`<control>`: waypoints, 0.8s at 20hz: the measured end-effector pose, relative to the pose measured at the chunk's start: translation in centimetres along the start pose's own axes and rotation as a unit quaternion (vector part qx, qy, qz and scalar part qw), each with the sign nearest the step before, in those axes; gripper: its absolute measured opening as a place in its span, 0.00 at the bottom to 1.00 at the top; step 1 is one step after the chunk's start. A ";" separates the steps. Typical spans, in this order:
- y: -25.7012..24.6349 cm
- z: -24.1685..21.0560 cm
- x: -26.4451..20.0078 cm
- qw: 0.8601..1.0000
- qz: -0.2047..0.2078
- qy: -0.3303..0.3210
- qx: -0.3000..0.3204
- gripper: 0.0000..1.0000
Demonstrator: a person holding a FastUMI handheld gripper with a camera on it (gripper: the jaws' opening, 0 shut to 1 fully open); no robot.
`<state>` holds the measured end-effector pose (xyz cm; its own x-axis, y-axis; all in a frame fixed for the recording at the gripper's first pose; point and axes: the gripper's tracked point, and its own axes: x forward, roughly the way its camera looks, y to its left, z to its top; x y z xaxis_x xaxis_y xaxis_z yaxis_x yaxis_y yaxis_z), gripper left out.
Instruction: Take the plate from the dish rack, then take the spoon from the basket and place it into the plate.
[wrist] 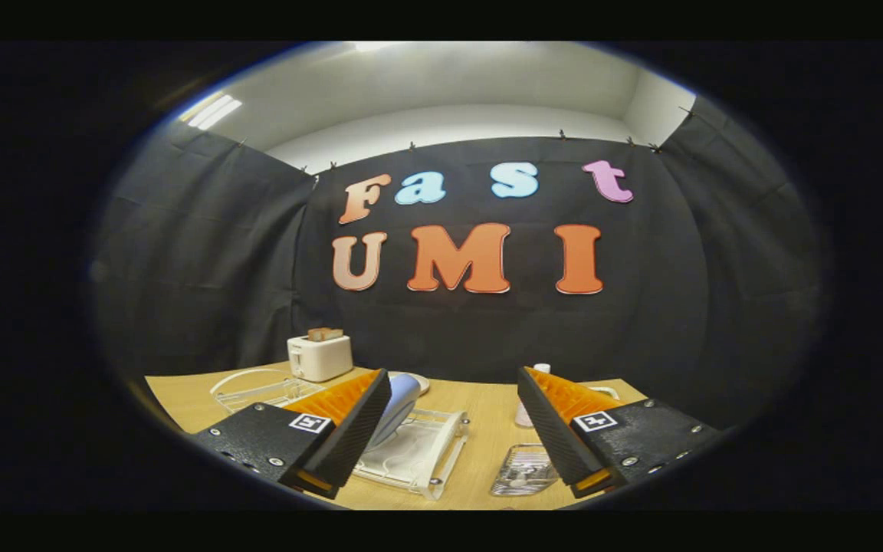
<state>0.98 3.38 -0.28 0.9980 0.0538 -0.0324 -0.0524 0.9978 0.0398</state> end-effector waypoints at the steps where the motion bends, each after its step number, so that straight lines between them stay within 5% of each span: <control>1: 0.3 -0.1 0.2 1.000 0.003 0.002 0.003 0.99; 9: 3.2 -1.7 2.8 0.992 0.058 0.097 0.065 0.99; 16: 4.2 -4.2 6.0 0.955 0.100 0.238 0.146 0.98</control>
<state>6.60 8.09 -4.53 0.8361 0.3238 -0.4428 -0.1596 0.9159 0.3683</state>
